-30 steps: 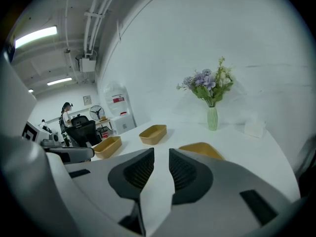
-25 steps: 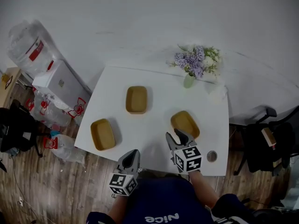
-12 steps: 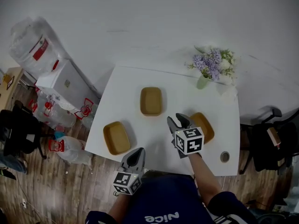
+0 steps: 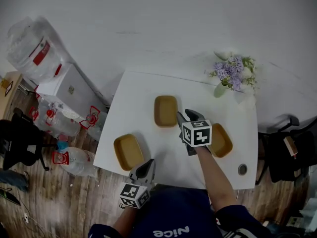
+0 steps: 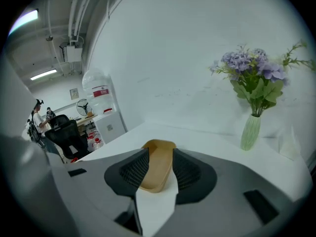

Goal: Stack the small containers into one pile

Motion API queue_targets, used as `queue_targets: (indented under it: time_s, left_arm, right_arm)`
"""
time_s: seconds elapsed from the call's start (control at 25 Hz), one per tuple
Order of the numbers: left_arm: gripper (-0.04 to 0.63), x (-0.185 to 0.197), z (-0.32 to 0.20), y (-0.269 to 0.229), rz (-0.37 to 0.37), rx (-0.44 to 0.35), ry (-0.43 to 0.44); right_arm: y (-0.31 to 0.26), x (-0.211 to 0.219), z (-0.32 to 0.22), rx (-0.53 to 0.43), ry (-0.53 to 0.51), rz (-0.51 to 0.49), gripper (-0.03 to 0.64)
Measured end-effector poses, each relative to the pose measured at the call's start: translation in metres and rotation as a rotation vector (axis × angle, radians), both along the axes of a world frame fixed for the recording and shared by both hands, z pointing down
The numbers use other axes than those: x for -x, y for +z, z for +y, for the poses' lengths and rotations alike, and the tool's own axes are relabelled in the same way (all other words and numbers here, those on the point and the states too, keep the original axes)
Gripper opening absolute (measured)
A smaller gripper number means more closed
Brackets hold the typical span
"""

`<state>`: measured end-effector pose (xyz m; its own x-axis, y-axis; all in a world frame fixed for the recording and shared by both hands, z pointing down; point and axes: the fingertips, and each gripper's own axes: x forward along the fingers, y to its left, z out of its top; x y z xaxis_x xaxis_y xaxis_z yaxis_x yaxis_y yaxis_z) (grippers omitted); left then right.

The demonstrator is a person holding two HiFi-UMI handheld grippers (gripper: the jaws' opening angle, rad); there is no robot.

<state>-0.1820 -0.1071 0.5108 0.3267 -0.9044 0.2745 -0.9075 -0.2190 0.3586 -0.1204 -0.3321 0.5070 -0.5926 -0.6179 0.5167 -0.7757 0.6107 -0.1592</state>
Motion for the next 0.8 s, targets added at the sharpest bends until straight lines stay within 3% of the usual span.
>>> queue_targets:
  time_s: [0.32,0.48,0.64,0.8]
  left_arm:
    - [0.02,-0.003,-0.015,0.004,-0.017,0.036,0.011]
    - [0.02,-0.012,-0.016,0.013,-0.026,0.063,0.038]
    - [0.02,-0.006,-0.024,0.006,-0.018,0.054,0.006]
    - [0.02,0.003,-0.028,0.007,-0.031,0.057,0.001]
  right_arm:
    - [0.032,0.022,-0.038,0.081,-0.056,0.079,0.144]
    - [0.052,0.026,-0.057,0.136,-0.04,0.102,0.144]
    - [0.069,0.029,-0.073,0.211,0.012,0.056,0.144]
    - [0.084,0.034,-0.08,0.239,0.003,0.1,0.144]
